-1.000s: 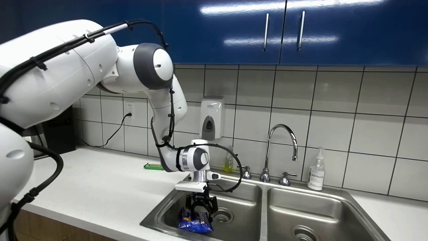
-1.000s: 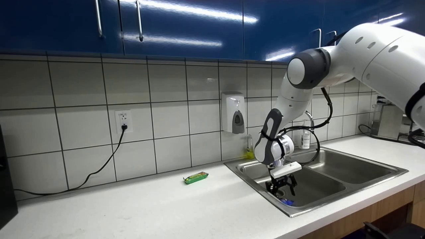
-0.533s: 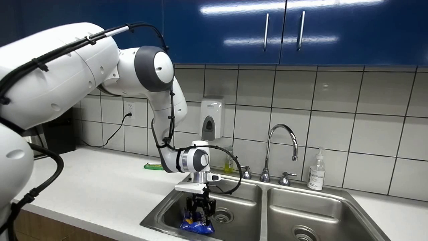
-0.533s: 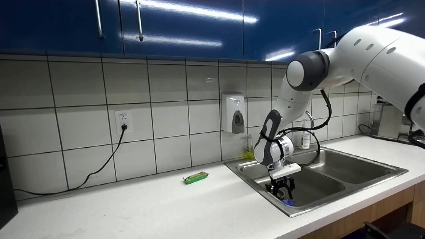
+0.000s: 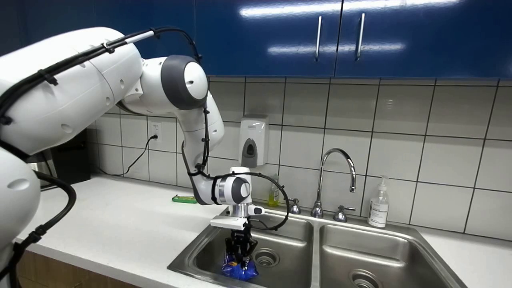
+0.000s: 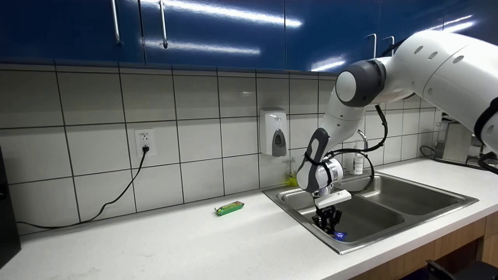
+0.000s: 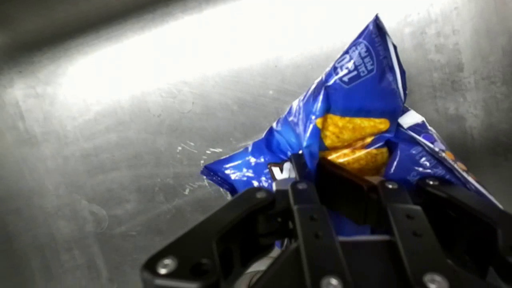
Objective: Remove the blue snack packet from the sink
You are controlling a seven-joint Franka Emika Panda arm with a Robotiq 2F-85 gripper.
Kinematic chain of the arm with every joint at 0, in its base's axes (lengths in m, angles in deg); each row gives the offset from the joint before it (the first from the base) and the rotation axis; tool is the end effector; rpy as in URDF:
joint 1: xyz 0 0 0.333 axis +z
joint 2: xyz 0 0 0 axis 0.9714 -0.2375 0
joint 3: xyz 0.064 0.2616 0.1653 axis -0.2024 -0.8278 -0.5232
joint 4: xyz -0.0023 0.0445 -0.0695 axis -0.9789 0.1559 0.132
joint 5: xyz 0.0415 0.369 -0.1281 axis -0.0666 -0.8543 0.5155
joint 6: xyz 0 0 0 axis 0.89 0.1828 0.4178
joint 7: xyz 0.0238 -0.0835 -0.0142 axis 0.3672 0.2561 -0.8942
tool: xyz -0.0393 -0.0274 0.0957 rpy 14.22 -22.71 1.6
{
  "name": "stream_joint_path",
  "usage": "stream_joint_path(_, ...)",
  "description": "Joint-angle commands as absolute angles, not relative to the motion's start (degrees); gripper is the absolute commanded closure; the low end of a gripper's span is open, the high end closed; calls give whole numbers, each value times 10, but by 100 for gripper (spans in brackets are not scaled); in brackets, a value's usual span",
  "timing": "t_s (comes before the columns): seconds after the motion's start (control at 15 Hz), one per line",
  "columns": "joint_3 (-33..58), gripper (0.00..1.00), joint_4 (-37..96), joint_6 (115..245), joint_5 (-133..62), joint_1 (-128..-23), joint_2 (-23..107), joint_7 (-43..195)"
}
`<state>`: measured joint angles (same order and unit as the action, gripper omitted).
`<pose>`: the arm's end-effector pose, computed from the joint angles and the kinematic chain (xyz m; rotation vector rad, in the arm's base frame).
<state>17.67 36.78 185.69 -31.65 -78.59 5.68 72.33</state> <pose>0.6054 -0.1179 0.0372 2.9267 -0.2899 -0.3155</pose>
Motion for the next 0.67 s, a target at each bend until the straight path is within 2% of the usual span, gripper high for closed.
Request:
stream_joint_path(0.0,181,100,355,1858,-321,-780,47,712)
stream_joint_path(0.6,181,99,359,1857,-321,-777,58,715)
